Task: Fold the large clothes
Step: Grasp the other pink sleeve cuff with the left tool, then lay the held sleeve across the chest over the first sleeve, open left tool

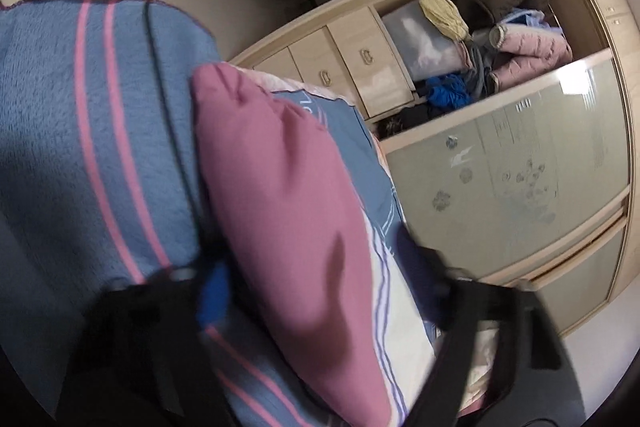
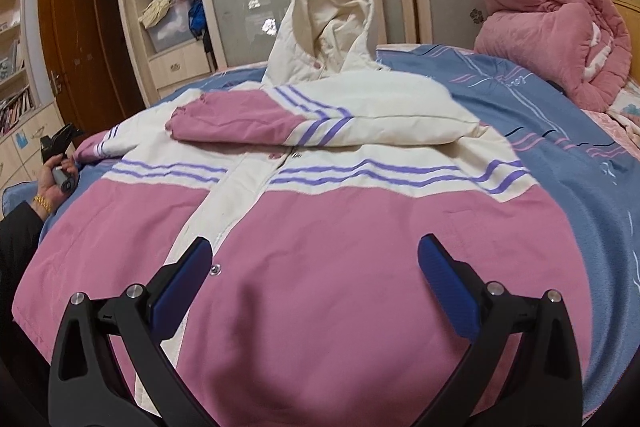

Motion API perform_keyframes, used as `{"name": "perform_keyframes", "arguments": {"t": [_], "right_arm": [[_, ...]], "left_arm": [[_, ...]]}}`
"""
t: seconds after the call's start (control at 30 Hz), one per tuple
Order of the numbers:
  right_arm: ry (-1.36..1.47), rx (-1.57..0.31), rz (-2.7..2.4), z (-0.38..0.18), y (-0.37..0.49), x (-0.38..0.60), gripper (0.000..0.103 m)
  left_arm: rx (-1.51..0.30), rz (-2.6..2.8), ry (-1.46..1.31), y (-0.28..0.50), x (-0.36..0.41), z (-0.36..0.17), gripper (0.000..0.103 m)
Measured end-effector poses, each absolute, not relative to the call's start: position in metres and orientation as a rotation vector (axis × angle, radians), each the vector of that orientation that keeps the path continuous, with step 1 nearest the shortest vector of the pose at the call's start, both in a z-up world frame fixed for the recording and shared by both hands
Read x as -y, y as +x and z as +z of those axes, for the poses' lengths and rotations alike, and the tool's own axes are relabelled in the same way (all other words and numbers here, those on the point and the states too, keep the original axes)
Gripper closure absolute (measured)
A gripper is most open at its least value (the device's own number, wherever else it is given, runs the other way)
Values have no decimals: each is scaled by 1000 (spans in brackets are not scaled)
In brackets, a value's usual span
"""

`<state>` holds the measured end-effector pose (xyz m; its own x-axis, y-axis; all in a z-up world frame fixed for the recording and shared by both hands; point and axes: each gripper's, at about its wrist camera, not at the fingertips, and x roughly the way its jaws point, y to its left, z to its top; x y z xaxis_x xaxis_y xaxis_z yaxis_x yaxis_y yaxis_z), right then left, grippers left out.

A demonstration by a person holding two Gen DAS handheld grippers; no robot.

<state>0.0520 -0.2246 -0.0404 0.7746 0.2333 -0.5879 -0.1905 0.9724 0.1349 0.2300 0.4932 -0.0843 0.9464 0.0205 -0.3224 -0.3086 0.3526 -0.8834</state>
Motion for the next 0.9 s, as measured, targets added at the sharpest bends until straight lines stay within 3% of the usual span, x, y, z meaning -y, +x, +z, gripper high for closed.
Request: {"name": "perform_keyframes", "arguments": {"t": [0.03, 0.13, 0.2, 0.47, 0.57, 0.77, 0.9], "right_arm": [[67, -648, 235, -41, 52, 223, 1], [58, -655, 243, -43, 53, 219, 1], [57, -657, 245, -44, 54, 219, 1], [81, -642, 244, -38, 50, 227, 1], [89, -635, 247, -35, 47, 230, 1], [98, -614, 244, -29, 41, 235, 1], [118, -602, 246, -25, 38, 240, 1]], "left_arm": [[-272, 216, -1213, 230, -496, -88, 63], [-273, 217, -1266, 230, -500, -98, 87], [-265, 219, -1254, 230, -499, -95, 94], [-202, 316, -1085, 213, -479, -53, 97], [-201, 376, -867, 210, -450, -5, 97], [-146, 338, -348, 209, -329, 97, 98], [-163, 210, 27, 213, -206, 125, 98]]}}
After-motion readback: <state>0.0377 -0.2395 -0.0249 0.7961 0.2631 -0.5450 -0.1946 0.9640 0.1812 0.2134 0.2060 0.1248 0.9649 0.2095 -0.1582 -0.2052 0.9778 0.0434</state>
